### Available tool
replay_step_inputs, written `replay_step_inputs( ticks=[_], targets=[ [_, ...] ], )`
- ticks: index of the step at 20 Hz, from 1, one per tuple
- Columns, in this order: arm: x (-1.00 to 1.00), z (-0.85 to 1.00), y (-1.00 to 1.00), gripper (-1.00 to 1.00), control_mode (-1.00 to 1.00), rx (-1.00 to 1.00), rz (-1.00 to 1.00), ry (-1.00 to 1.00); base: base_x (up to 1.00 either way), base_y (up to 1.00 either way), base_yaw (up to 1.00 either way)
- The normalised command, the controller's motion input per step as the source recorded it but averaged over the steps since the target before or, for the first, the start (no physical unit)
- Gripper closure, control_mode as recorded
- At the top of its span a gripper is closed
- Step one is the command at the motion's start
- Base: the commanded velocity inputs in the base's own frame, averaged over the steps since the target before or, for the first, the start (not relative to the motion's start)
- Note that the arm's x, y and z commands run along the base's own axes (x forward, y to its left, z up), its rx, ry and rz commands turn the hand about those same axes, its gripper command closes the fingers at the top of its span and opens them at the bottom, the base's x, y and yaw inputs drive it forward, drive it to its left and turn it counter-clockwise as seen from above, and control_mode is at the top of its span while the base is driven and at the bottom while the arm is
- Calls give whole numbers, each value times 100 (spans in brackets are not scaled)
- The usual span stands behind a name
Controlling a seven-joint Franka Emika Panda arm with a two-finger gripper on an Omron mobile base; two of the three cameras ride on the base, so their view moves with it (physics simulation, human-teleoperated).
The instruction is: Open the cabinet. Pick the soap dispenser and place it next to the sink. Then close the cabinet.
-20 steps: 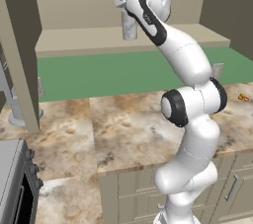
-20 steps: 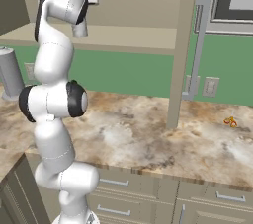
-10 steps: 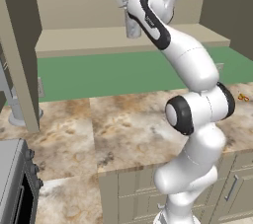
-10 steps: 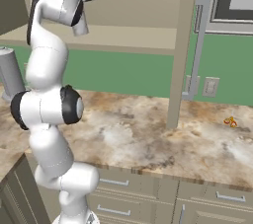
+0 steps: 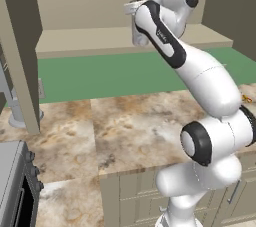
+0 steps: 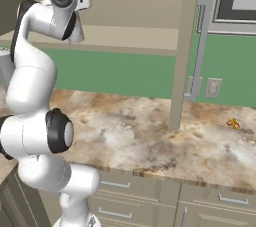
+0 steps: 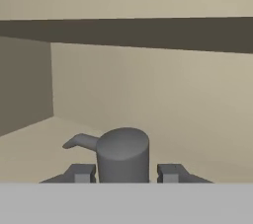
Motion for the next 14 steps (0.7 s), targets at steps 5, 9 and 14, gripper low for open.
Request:
replay_step_inputs(
  ticks=[5,9,14],
  targets=[
    [-73,22,-16,100,-100,9,-8,4,0,0,0],
    [-87,7,-18,100,-100,4,-3,0,0,0,0],
    [-85,-8,-25,100,-100,0,-4,-4,0,0,0]
  ],
)
